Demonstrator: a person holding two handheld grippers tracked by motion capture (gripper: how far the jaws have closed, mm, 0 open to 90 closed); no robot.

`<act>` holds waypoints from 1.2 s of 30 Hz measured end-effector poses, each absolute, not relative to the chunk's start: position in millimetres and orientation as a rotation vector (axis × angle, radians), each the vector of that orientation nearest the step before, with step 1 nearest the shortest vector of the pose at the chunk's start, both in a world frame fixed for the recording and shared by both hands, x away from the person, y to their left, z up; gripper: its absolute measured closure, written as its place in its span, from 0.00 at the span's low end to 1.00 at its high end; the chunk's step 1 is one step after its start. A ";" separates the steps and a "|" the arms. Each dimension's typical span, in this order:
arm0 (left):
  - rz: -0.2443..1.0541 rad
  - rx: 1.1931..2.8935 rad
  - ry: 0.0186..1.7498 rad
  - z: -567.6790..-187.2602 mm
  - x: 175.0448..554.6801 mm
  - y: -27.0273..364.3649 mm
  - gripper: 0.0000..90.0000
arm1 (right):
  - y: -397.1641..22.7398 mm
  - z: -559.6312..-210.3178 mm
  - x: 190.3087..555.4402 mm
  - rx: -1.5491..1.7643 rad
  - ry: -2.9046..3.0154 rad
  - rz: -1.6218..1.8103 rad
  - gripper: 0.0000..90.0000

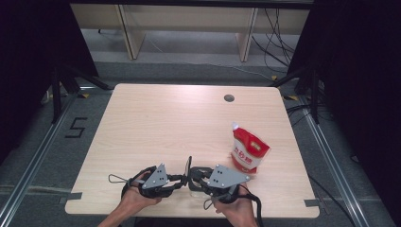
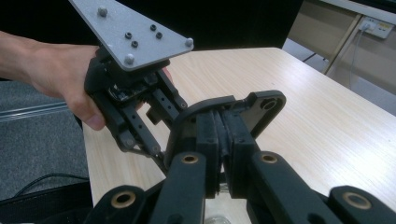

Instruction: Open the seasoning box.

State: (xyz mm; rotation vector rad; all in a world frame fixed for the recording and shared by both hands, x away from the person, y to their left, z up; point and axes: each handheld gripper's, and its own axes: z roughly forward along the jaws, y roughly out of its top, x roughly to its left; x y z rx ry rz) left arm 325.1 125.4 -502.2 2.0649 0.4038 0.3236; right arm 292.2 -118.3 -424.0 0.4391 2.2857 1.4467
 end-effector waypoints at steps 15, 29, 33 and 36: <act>0.313 2.060 0.420 -502.5 324.1 125.7 0.81 | -110.3 -424.5 295.0 0.442 2.302 1.462 0.94; 0.286 2.073 0.478 -497.4 320.3 140.1 0.57 | -159.7 -429.9 291.5 0.563 2.236 1.455 0.84; 0.292 2.087 0.517 -495.9 315.2 144.7 0.51 | -170.0 -430.3 293.1 0.594 2.220 1.451 0.78; 0.281 2.084 0.531 -495.1 311.3 148.7 0.47 | -175.0 -432.2 293.5 0.627 2.206 1.447 0.74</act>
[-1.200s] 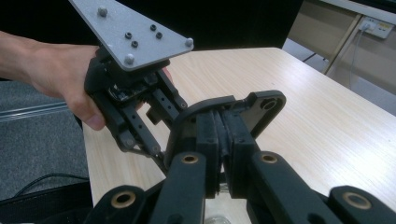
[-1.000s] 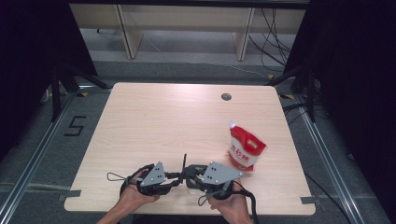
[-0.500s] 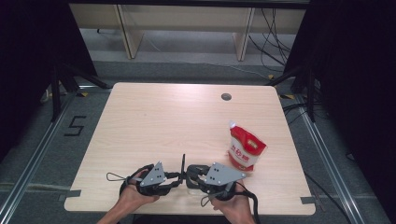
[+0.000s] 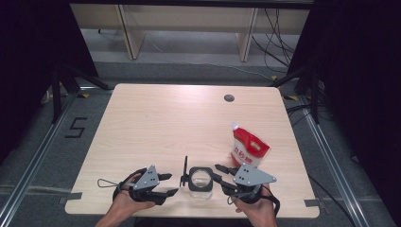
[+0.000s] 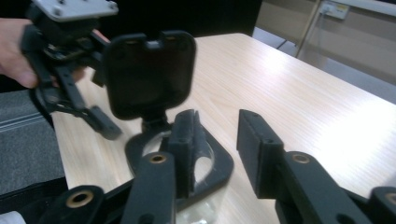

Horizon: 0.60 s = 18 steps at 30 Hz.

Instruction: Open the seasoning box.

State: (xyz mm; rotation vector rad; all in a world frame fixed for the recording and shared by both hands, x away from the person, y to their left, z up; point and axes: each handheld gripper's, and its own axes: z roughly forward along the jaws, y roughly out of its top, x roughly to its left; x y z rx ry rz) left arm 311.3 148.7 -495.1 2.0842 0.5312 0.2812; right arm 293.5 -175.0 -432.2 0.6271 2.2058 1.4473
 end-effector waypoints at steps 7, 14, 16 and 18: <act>0.292 2.092 0.595 -493.2 305.1 157.6 0.38 | -196.4 -440.6 290.0 0.709 2.176 1.442 0.62; 0.273 2.077 0.620 -494.7 299.5 157.0 0.34 | -218.3 -446.8 284.6 0.807 2.150 1.425 0.55; 0.269 2.080 0.641 -494.0 297.2 155.9 0.33 | -223.7 -448.8 284.1 0.810 2.121 1.427 0.53; 0.270 2.073 0.645 -494.5 295.7 154.8 0.31 | -230.4 -451.2 281.2 0.856 2.135 1.420 0.50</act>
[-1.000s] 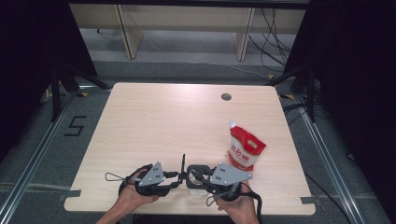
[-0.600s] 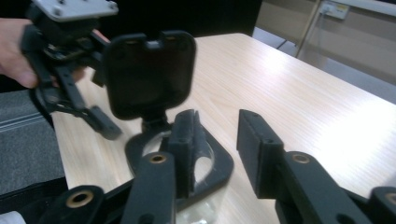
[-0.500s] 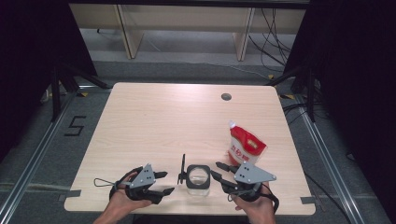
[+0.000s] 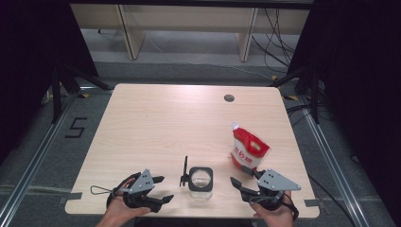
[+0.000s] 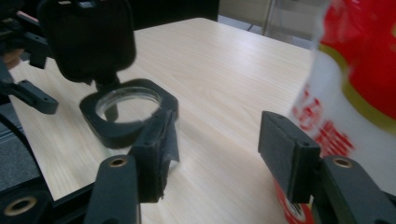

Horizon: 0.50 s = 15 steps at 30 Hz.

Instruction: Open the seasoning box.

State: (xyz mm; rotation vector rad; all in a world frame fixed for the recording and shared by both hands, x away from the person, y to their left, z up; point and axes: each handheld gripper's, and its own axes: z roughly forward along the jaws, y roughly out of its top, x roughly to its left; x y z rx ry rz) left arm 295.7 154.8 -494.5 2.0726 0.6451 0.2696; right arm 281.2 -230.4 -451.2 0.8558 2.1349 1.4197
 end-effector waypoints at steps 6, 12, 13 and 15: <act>0.277 2.082 0.651 -493.6 290.4 153.1 0.27 | -247.3 -455.3 277.1 0.920 2.071 1.390 0.44; 0.267 2.065 0.668 -493.4 288.5 152.1 0.24 | -262.3 -459.0 275.8 0.983 2.046 1.379 0.42; 0.268 2.062 0.671 -493.0 289.2 152.5 0.23 | -264.1 -459.6 275.3 1.000 2.033 1.382 0.41; 0.265 2.054 0.686 -492.1 290.3 153.0 0.20 | -269.8 -460.9 277.0 0.983 2.023 1.368 0.40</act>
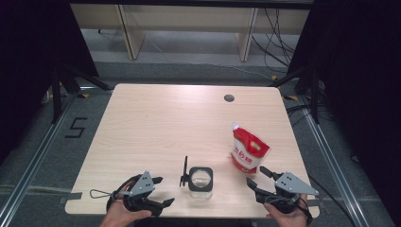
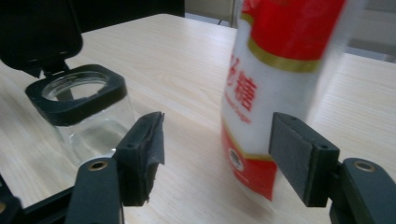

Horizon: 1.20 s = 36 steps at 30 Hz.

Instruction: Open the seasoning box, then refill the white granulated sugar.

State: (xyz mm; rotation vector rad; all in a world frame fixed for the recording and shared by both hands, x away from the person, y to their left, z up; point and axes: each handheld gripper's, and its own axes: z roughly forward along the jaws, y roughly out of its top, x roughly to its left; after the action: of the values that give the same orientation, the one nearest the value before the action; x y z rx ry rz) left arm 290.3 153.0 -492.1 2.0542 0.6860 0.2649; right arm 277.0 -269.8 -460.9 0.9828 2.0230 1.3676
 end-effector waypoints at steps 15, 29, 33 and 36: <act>0.271 2.056 0.700 -492.1 290.5 153.5 0.19 | -281.4 -477.6 287.8 1.079 2.007 1.344 0.17; 0.293 2.076 0.656 -490.8 289.3 153.7 0.19 | -285.5 -481.2 305.1 1.049 1.940 1.374 0.17; 0.285 2.094 0.663 -491.9 289.5 152.5 0.19 | -282.0 -484.3 312.3 1.041 1.953 1.410 0.17; 0.290 2.092 0.672 -493.5 289.0 150.3 0.19 | -278.1 -486.6 315.5 1.047 1.957 1.403 0.17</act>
State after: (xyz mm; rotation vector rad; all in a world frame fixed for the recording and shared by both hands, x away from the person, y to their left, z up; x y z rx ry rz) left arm 289.0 150.3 -493.5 2.0917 0.6716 0.2901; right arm 315.5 -278.1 -486.6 1.0472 1.9569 1.4033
